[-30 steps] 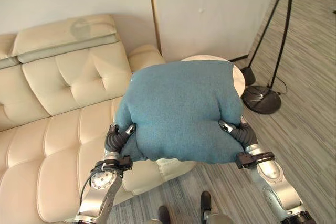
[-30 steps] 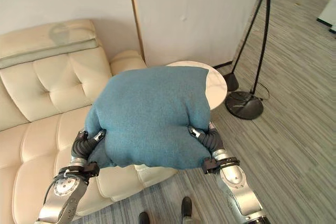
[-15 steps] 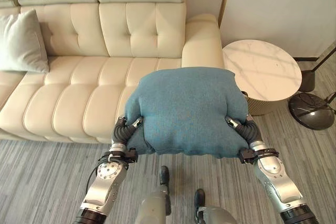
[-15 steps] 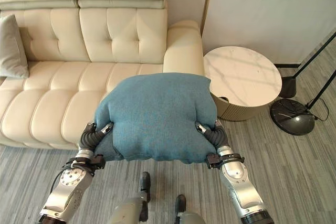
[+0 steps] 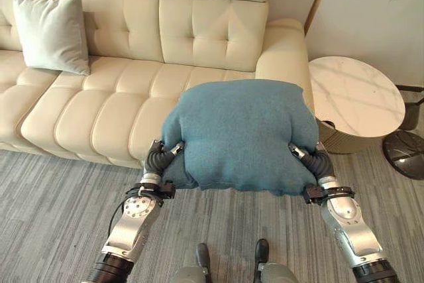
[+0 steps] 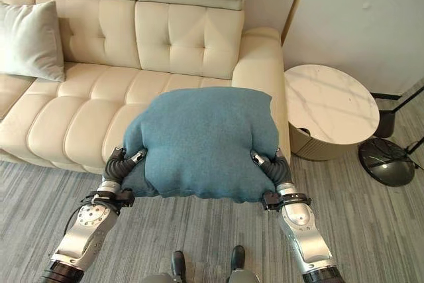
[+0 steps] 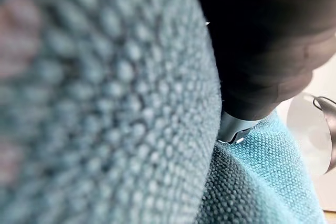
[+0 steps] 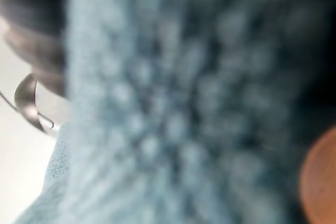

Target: Pick up all the scattered cushions and arrange them neatly on the sofa.

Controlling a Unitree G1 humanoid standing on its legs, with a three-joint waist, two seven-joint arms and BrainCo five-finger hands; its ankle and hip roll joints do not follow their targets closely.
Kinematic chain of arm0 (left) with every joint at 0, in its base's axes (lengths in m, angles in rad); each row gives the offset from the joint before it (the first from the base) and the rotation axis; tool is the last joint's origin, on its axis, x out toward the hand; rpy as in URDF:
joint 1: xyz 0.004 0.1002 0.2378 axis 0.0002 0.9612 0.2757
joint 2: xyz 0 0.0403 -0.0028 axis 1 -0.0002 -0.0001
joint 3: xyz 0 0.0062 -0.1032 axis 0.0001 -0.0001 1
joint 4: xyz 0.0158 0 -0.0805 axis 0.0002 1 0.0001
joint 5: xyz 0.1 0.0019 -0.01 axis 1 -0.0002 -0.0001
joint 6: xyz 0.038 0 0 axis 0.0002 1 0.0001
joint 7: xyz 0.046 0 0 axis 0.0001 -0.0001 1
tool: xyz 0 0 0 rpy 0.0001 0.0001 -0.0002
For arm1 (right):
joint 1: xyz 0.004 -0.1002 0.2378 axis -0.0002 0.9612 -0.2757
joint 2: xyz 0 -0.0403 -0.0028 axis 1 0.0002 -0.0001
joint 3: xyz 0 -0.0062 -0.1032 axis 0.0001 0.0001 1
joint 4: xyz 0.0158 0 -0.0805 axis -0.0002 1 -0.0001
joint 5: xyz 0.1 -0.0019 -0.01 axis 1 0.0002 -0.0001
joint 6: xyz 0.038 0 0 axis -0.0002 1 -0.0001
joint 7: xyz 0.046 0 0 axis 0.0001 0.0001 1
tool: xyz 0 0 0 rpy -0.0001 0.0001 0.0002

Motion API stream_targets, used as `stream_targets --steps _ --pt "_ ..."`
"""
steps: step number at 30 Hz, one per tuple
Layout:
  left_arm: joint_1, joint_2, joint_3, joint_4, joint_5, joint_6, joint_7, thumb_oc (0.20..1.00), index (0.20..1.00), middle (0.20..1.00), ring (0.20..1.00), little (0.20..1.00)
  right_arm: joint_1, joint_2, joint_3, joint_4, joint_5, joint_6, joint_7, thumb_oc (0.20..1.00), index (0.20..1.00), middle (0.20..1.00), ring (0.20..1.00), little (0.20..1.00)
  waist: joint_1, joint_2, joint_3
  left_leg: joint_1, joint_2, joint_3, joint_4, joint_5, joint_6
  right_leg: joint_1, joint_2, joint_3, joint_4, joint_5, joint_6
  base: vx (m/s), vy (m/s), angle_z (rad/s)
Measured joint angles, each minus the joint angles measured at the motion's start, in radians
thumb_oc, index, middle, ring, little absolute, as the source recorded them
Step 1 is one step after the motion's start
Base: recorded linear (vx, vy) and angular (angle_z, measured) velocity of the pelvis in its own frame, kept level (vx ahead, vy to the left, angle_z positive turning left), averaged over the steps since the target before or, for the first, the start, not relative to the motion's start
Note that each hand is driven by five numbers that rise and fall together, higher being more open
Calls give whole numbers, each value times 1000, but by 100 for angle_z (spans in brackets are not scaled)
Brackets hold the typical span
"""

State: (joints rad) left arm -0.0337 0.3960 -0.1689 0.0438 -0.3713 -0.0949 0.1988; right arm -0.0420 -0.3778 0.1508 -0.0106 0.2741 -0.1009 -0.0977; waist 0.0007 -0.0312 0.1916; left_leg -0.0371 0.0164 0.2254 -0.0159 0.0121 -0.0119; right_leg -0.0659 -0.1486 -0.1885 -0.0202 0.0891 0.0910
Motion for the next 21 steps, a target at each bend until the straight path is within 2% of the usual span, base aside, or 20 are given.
stream_targets --steps 3,4,6,7,8,9,10,12,14,16,17,18,19,20,21 --pt "0 2 19 -1 1 0 -3 200 200 200 200 200 -1 22 1 -1 0 0 2 200 200 200 200 200 10 -16 -6 -39 -11 8 33 -21 28 -46 -10 19 35 -3 5 124 209 -13" --pt "0 2 19 -1 1 0 -3 200 200 200 200 200 -1 22 1 -1 0 0 2 200 200 200 200 200 10 -16 -6 -39 -11 8 33 -21 28 -46 -10 19 35 -3 5 197 248 -3" --pt "-2 -1 16 3 2 0 -3 200 200 200 200 200 0 17 1 -1 2 0 5 200 200 200 200 200 -1 -21 -5 -84 -22 -3 64 -38 51 -124 -33 27 165 -20 13 170 161 25" --pt "-6 -17 13 27 3 1 -3 200 200 200 200 200 6 5 2 -2 2 0 6 200 200 200 200 200 -25 -9 2 -81 -22 -44 86 -59 68 -218 -53 61 368 -82 23 179 39 52" --pt "4 -15 12 24 4 1 -4 200 200 200 200 200 14 8 2 -3 2 0 6 200 200 200 200 200 -33 -11 -1 -73 -23 -49 75 -60 71 -240 -48 78 405 -126 29 188 40 58" --pt "7 -2 12 22 4 1 -4 200 200 200 200 200 17 8 6 -7 2 0 8 200 200 200 200 200 -37 -20 -4 -71 -25 -52 72 -52 60 -243 -31 89 389 -143 28 187 26 18" --pt "8 6 12 21 4 0 -5 200 200 200 200 200 12 6 14 -10 3 -1 13 200 200 200 200 200 -28 -27 0 -70 -34 -70 64 -63 79 -286 -14 94 396 -163 22 227 30 36" --pt "6 12 16 19 4 0 -5 200 200 200 200 200 12 4 16 -25 3 -1 18 200 200 200 200 200 -43 -22 11 -75 -39 -111 62 -60 95 -309 46 89 324 -154 7 257 29 44" --pt "2 8 15 20 4 0 -4 200 200 200 200 200 8 -5 14 -40 3 -1 18 200 200 200 200 200 -52 -8 28 -64 -37 -127 60 -53 83 -333 75 90 266 -115 3 327 -13 39" --pt "2 -11 18 22 8 0 -4 200 200 200 200 200 1 -12 17 -40 3 -2 18 200 200 200 200 200 -51 -4 42 -35 -41 -144 62 -98 79 -373 78 46 176 -37 0 349 -41 25" --pt "3 -17 23 23 8 0 -4 200 200 200 200 200 1 -12 15 -38 3 -2 18 200 200 200 200 200 -44 -5 48 -17 -37 -140 66 -115 70 -402 70 18 176 -25 0 279 -46 18" --pt "4 -20 24 24 9 0 -4 200 200 200 200 200 3 -10 16 -38 3 -2 19 200 200 200 200 200 -44 -5 52 2 -34 -139 65 -126 52 -402 68 -1 147 -12 6 419 -76 26" --pt "11 -19 21 24 15 0 -5 200 200 200 200 200 19 -12 13 -38 3 -2 19 200 200 200 200 200 -51 -14 51 62 -38 -163 43 -158 19 -373 47 -19 104 -28 33 475 -117 48" --pt "13 -27 21 25 36 0 -5 200 200 200 200 200 29 -16 7 -34 4 -2 20 200 200 200 200 200 -60 -12 52 98 -36 -183 43 -179 -5 -352 38 -46 122 -3 29 499 -108 53" --pt "14 -40 17 23 39 0 -5 200 200 200 200 200 29 -22 -3 -32 4 0 20 200 200 200 200 200 -69 8 50 106 -13 -188 55 -196 -18 -341 49 -76 141 8 31 461 -114 34"
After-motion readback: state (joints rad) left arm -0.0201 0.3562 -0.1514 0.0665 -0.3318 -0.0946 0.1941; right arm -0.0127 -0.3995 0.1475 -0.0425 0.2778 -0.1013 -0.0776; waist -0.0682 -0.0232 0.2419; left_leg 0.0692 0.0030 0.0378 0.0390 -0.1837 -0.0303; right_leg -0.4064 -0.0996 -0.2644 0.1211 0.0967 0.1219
